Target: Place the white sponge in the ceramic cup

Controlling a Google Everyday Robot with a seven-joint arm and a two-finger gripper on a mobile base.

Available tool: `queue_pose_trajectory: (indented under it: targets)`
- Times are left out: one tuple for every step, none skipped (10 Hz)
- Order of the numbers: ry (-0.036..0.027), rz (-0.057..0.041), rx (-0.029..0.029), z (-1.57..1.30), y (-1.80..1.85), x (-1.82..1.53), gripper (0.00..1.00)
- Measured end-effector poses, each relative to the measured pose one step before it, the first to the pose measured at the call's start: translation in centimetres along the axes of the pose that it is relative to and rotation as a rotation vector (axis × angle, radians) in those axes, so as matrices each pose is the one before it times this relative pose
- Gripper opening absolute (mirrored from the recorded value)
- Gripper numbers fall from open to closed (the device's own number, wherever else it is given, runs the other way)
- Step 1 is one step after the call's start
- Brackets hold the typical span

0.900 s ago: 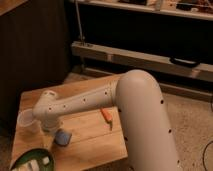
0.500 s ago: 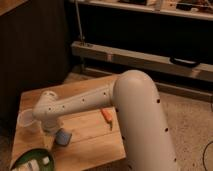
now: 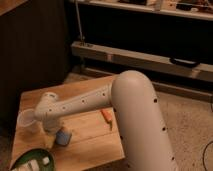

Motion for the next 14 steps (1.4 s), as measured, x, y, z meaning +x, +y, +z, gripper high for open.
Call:
queue_pose_trajectory:
  targets:
    - [0.00493, 0.00616, 0.00102, -0.061, 0.072, 0.023, 0.62]
    - [0.00171, 0.00248, 0.00548, 0.002, -0.091, 0.122, 0.52]
    - [-0.00120, -0.00559, 0.00935, 0.104, -0.172, 0.199, 0.41]
    - [-0.00696, -0.01295, 0.01035, 0.151, -0.203, 0.246, 0.29]
    - [-0.00403, -0.00387, 0.00622, 0.105, -0.040, 0.078, 0.22]
    - [-0.00090, -0.00010, 0.00725, 0.063, 0.016, 0.061, 0.12]
    - [0.00845, 0.00920, 0.00383, -0.345, 0.216, -0.128, 0.02]
    - [0.02358, 0.01903, 0.00298, -0.943, 0.493, -0.227, 0.00]
    - [0.02868, 0.01989, 0.00594, -1.282, 0.568, -0.238, 0.00]
    - [0.05931, 0.02654, 0.01171, -2.459, 1.070, -0.263, 0.00]
    - [0.03017, 0.01091, 0.00419, -1.385, 0.551, 0.015, 0.00]
    - [0.06718, 0.01513, 0.00713, -3.247, 1.129, 0.408, 0.00]
    - [0.06193, -0.00402, 0.01644, -2.583, 0.631, 0.983, 0.00]
    - [0.06272, -0.01526, 0.02362, -2.093, 0.457, 1.414, 0.00]
